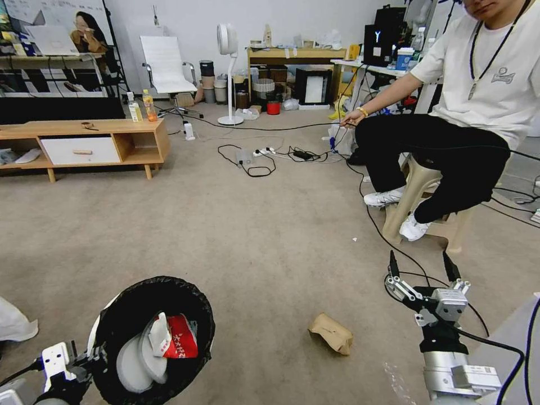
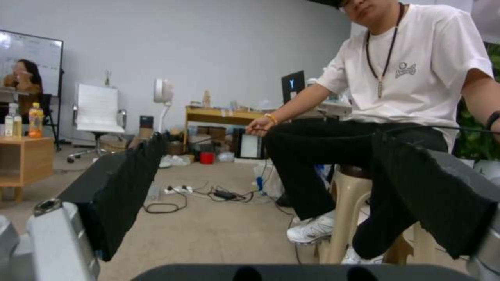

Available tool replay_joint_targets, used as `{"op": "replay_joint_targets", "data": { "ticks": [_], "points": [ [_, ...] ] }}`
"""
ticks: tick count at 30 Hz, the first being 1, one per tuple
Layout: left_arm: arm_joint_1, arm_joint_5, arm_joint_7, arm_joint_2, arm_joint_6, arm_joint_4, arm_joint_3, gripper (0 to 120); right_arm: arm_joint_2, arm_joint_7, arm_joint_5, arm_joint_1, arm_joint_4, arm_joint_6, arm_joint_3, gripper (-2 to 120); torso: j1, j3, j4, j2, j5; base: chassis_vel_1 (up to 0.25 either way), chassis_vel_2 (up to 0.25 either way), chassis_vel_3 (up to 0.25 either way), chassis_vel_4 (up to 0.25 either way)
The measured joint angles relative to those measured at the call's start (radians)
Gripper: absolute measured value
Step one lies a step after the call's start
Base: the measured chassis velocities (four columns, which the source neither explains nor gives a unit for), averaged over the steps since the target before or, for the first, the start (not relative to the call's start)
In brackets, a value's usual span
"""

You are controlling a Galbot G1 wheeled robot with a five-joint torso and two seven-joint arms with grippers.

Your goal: Pick up the trash bin and place the garbage on the floor into it.

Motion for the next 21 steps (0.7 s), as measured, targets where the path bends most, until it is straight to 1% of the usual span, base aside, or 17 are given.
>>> {"op": "replay_joint_targets", "data": {
  "ticks": [18,21],
  "points": [
    [-0.001,0.001,0.002,0.000,-0.003,0.006,0.002,1,0.003,-0.004,-0.007,0.002,-0.013,0.005,0.004,100,0.000,0.000,0.0000,0.000,0.0000,0.000,0.000,0.000,0.000],
    [-0.003,0.001,0.002,0.000,-0.003,0.009,0.001,1,0.004,-0.004,-0.010,0.005,-0.017,0.005,0.002,100,0.000,0.000,-0.0001,0.000,0.0000,-0.064,0.062,0.068,-0.077]
  ]
}}
